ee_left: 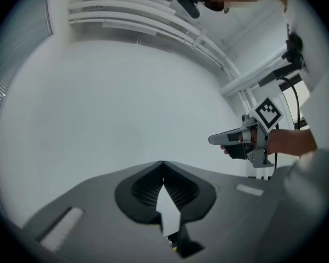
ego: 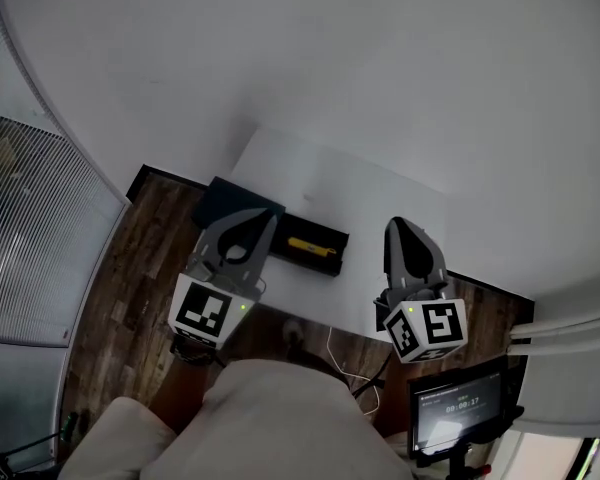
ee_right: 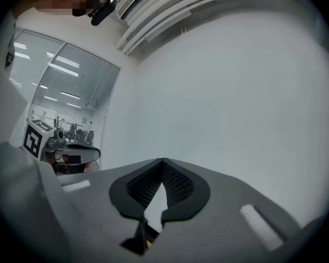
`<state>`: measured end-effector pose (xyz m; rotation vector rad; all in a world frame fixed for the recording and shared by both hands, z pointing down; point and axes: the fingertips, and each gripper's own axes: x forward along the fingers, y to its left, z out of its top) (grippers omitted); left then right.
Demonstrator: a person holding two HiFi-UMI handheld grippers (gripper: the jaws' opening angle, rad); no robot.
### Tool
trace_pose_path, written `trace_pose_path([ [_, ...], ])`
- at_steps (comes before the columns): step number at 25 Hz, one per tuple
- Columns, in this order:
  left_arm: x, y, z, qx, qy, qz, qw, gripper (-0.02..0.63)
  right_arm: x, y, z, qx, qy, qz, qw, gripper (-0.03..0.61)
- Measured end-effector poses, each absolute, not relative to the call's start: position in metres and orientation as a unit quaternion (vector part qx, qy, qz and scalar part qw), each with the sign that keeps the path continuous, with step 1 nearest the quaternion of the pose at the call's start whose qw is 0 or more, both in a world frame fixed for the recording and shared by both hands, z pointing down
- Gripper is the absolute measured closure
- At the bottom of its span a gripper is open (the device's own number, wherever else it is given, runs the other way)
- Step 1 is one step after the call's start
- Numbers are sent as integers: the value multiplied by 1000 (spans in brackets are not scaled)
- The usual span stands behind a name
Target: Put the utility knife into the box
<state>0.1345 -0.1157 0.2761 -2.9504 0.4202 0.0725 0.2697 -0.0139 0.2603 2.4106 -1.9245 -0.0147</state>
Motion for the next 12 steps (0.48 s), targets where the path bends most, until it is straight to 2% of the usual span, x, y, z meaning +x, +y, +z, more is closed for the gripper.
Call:
trace_pose_path([
  [12, 131, -114, 279, -987, 137, 13, 86, 615, 269, -17, 262, 780, -626, 0, 15, 578],
])
